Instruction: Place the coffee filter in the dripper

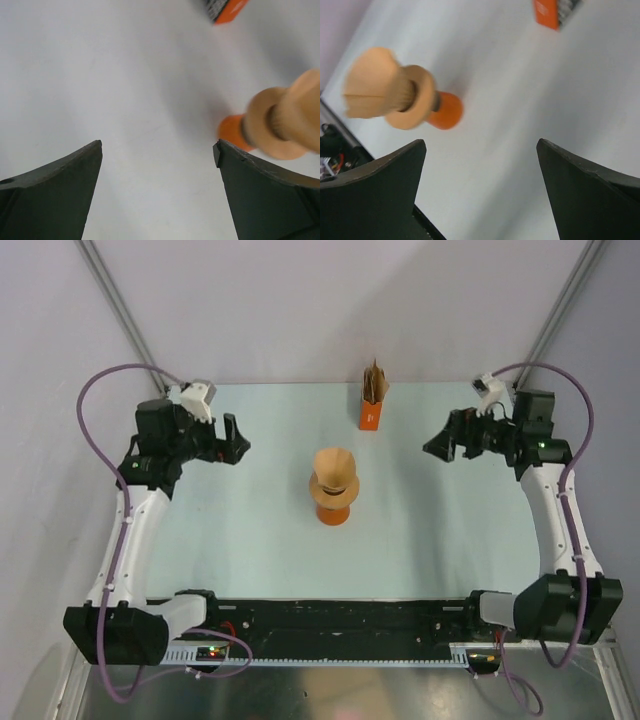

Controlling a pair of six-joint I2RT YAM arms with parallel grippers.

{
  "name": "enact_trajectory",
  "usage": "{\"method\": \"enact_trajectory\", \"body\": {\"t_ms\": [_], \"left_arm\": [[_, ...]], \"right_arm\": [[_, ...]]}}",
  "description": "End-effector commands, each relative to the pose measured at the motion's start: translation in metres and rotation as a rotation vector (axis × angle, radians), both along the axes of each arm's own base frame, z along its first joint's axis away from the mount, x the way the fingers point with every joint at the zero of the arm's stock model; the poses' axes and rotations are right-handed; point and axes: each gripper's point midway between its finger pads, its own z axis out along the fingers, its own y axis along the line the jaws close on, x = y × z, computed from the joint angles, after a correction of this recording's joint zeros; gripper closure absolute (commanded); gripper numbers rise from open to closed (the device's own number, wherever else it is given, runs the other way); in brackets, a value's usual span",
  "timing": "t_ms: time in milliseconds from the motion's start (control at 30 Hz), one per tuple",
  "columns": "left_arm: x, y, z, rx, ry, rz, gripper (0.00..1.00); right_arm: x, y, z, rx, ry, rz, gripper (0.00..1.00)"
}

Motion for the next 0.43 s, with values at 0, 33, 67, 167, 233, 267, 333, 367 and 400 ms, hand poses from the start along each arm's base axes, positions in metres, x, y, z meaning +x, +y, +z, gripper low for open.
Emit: {"method": "enact_trajectory", "body": {"t_ms": [0,33,67,167,233,267,333,367,400], "left_arm": [[-0.009,0.057,-0.052,0.275,0.079,0.174,0.00],[-0.009,0.062,-0.062,0.303,0.101,0.190,0.00],[-0.010,0.066,-0.074,0.322,0.126,0.198,0.00],[-0.009,0.078,-0.097,0.328,0.172,0.228,0.00],[-0.006,0.079,-0.107,0.319,0.186,0.233,0.00],[-0.006,0.079,-0.110,0.314,0.191,0.235,0.00],[-0.003,0.079,-0.113,0.306,0.188,0.239,0.00],[-0.002,0.079,-0.113,0.304,0.185,0.240,0.00],[0.000,0.079,-0.114,0.308,0.184,0.240,0.00]], "right_arm": [[0.018,-0.056,-0.046,-0.068,0.043,-0.146,0.01],[0.021,-0.064,-0.055,-0.068,0.063,-0.166,0.01],[0.022,-0.070,-0.063,-0.068,0.082,-0.180,0.00],[0.028,-0.082,-0.086,-0.092,0.106,-0.213,0.01],[0.031,-0.085,-0.100,-0.103,0.120,-0.224,0.00],[0.032,-0.086,-0.103,-0.103,0.127,-0.227,0.01],[0.034,-0.085,-0.109,-0.098,0.139,-0.224,0.01],[0.035,-0.084,-0.111,-0.099,0.142,-0.224,0.01],[0.036,-0.084,-0.112,-0.108,0.138,-0.224,0.01]]}}
